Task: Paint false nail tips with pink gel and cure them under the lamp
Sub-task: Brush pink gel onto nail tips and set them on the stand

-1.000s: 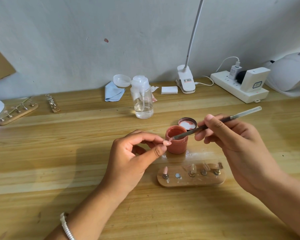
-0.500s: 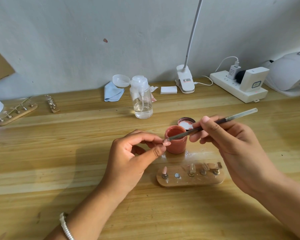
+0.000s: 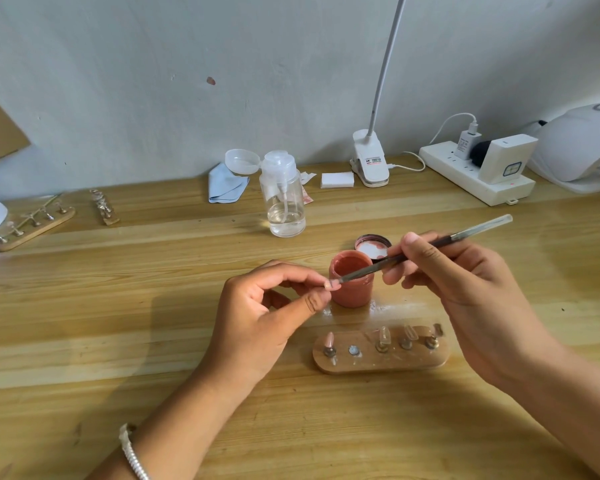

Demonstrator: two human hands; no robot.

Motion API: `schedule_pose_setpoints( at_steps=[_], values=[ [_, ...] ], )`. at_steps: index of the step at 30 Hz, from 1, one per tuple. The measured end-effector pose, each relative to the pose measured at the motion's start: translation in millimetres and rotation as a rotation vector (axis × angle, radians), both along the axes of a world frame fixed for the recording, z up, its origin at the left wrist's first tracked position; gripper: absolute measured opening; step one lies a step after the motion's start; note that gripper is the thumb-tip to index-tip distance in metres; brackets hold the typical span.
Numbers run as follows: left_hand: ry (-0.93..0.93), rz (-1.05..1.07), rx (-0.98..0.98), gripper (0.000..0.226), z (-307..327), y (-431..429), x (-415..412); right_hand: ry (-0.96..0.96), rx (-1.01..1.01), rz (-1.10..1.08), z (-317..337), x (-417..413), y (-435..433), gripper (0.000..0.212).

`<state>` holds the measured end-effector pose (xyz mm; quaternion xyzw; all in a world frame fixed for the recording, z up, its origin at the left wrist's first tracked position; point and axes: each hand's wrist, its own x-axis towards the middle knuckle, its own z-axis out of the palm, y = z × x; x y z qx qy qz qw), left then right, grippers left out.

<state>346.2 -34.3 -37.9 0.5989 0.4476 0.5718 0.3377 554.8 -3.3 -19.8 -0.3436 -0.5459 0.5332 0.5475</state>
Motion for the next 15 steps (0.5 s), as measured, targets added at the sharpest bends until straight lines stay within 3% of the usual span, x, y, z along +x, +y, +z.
schedule_pose_setpoints(
  at_steps=[4, 9, 15],
  values=[
    [0.006, -0.007, 0.003, 0.013, 0.4, 0.0, 0.4, 0.011, -0.036, -0.057, 0.0, 3.1, 3.7, 0.024],
    [-0.011, 0.01, -0.021, 0.015, -0.3, -0.4, 0.9, 0.013, -0.023, 0.049, -1.1, 0.8, -0.1, 0.029],
    [-0.01, -0.013, -0.013, 0.01, 1.2, -1.8, 0.4, 0.018, -0.057, -0.062, 0.5, 5.7, 6.1, 0.023]
  ],
)
